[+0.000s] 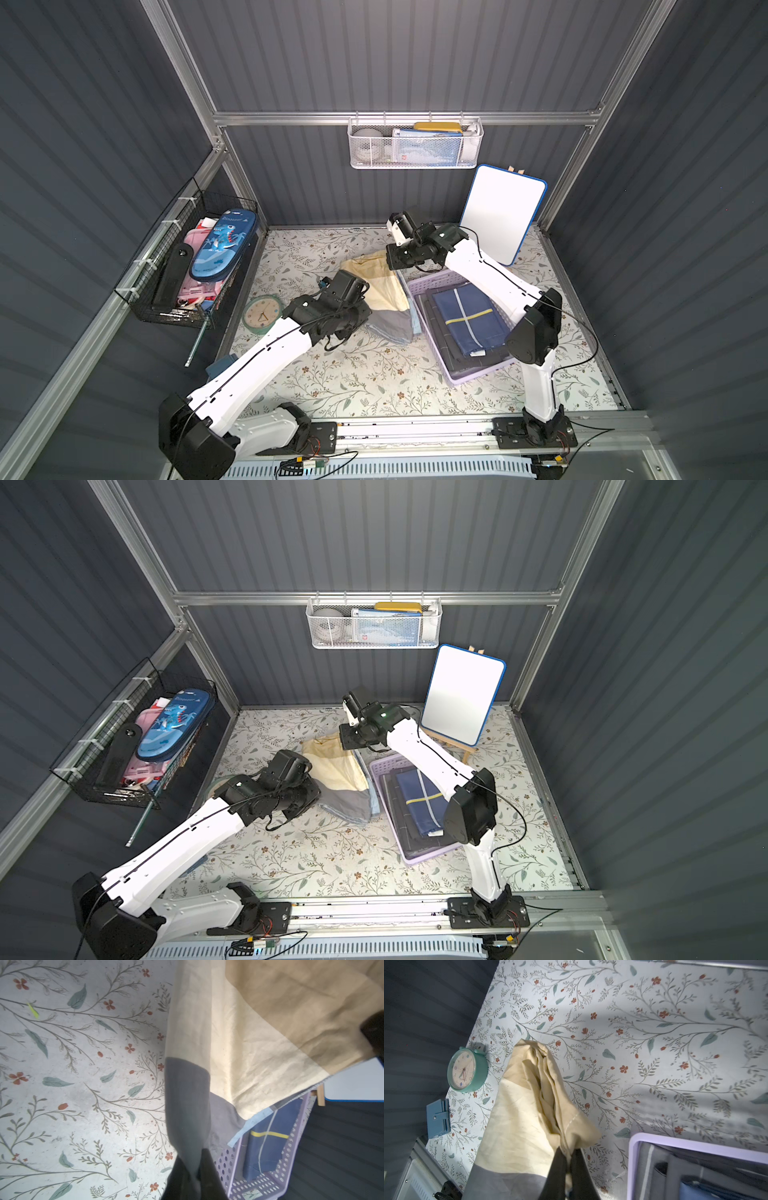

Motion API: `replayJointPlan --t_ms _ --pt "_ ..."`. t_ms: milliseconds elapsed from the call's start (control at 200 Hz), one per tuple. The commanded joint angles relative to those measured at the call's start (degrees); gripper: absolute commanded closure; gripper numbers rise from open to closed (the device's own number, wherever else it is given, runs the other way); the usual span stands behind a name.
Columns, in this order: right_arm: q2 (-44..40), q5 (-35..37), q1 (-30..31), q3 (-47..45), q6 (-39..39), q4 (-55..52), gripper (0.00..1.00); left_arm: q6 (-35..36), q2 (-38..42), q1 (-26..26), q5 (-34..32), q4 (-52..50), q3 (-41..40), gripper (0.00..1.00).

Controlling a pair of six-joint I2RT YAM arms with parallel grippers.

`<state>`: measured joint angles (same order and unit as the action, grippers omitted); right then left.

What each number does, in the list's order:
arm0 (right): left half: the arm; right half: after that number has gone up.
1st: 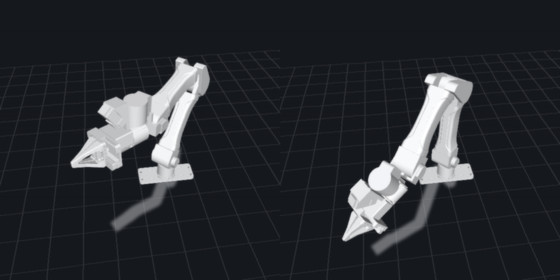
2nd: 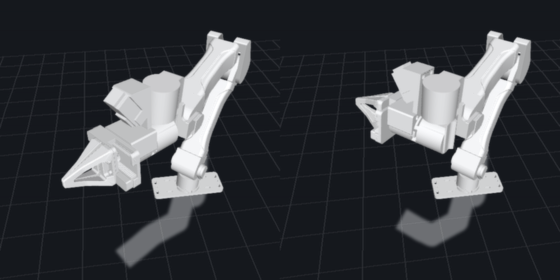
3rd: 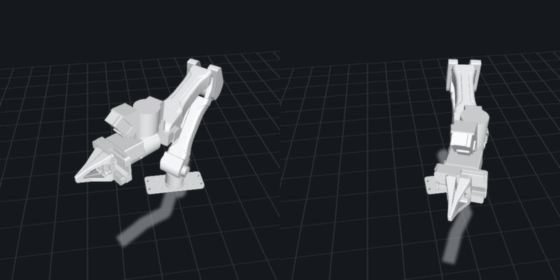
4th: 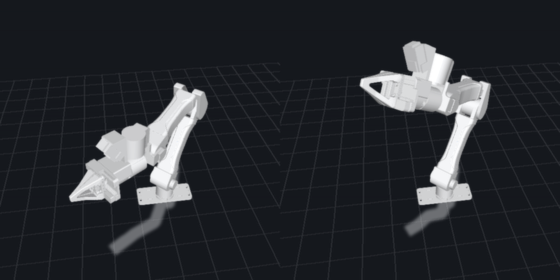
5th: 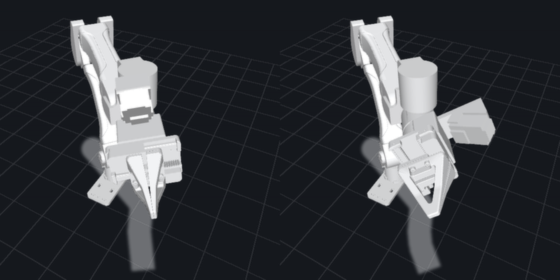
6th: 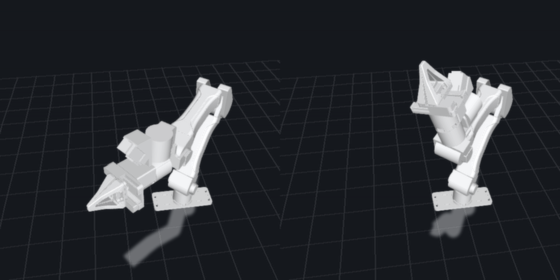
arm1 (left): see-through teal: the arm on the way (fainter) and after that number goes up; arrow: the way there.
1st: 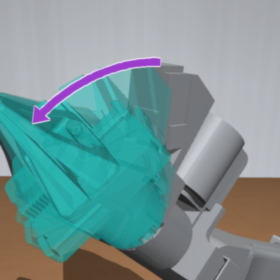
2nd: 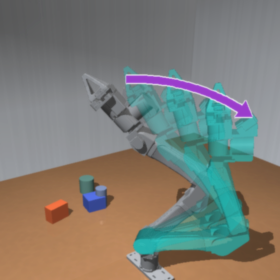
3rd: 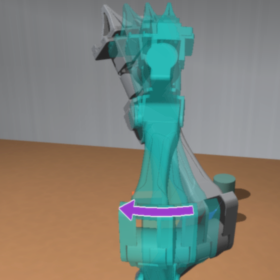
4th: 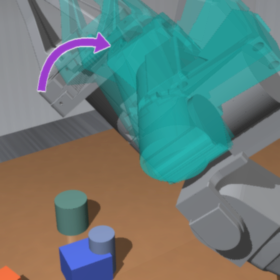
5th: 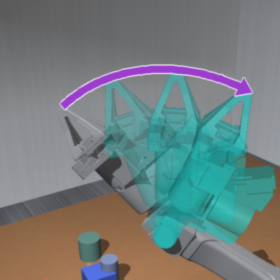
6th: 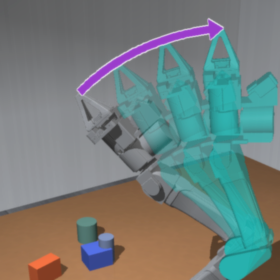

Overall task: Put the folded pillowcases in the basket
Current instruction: Place the pillowcase in the basket.

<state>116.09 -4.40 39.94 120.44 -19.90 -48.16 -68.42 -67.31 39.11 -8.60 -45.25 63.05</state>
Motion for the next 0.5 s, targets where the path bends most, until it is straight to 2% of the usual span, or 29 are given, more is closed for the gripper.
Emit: replayJointPlan --t_ms 0,125,255,495 --pt "-3.26 3.92 -1.35 -0.78 -0.99 -2.35 1.0 0.44 -0.22 2.29 0.83 1.74 3.2 1.0" --pt "-7.11 5.81 -4.84 -4.0 -2.32 -4.16 1.0 -0.4 -3.23 6.14 1.57 6.98 5.65 1.0" --pt "-13.37 6.64 -9.95 -13.39 -3.43 -2.32 1.0 -1.17 -8.16 11.7 2.08 14.57 7.78 1.0" --pt "-19.06 4.07 -20.06 -23.38 -2.68 -1.21 1.0 -2.85 -21.7 21.58 2.4 24.7 12.54 1.0"
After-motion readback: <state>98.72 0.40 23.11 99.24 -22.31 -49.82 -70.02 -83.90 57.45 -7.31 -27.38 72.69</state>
